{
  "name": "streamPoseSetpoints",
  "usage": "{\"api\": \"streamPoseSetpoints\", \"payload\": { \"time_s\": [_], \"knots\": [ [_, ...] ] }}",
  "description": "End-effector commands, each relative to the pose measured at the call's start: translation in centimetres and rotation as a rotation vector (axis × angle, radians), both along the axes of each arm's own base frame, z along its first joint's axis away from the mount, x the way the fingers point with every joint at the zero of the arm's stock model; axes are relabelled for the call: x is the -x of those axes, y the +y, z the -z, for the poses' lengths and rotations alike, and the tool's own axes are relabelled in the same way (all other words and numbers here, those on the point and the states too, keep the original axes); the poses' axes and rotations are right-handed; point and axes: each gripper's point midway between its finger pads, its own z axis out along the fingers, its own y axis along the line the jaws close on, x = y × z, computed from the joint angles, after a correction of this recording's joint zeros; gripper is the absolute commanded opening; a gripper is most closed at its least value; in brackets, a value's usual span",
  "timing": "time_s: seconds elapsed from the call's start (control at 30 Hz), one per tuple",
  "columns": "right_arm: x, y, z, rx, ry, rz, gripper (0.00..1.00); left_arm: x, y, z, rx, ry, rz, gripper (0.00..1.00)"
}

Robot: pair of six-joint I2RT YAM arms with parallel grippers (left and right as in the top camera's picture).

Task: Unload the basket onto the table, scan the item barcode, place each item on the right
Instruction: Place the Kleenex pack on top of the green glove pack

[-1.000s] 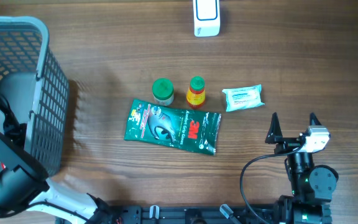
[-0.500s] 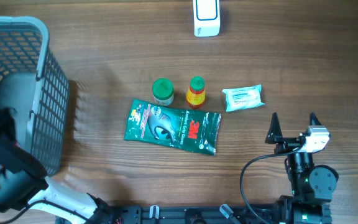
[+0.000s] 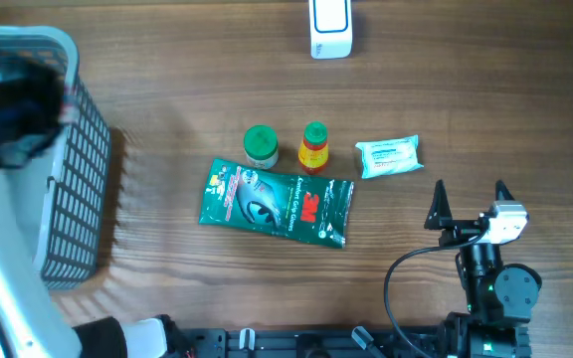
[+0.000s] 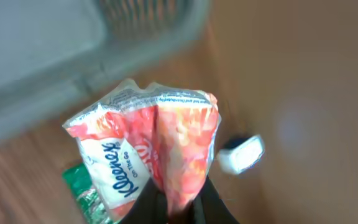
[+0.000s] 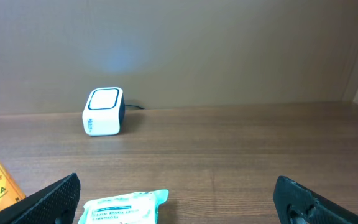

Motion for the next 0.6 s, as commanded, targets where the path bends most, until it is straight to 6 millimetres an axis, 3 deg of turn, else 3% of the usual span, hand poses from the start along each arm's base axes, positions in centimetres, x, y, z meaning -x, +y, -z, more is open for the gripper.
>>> {"api": "streamPoseSetpoints", "payload": {
  "time_s": [0.0,0.13,0.33,0.57],
  "knots": [
    [0.0,0.0,-0.1,-0.011,-0.006,-0.002,1.0,-0.4,-5.3,2.8,-0.116,0.125,0.098,0.04],
    [0.0,0.0,-0.1,-0.011,-0.006,-0.003,1.0,0.3,-10.3,7.4,-0.095,0.246,0.066,0.04],
    [0.0,0.0,-0.1,-0.01,-0.006,-0.002,1.0,-0.1,-17.6,16.9,-0.128,0.31,0.246,0.04],
    [0.0,0.0,-0.1,-0.011,-0.006,-0.002,1.0,0.8,-20.1,25.3,-0.111,0.327,0.26,0.1]
  ]
}}
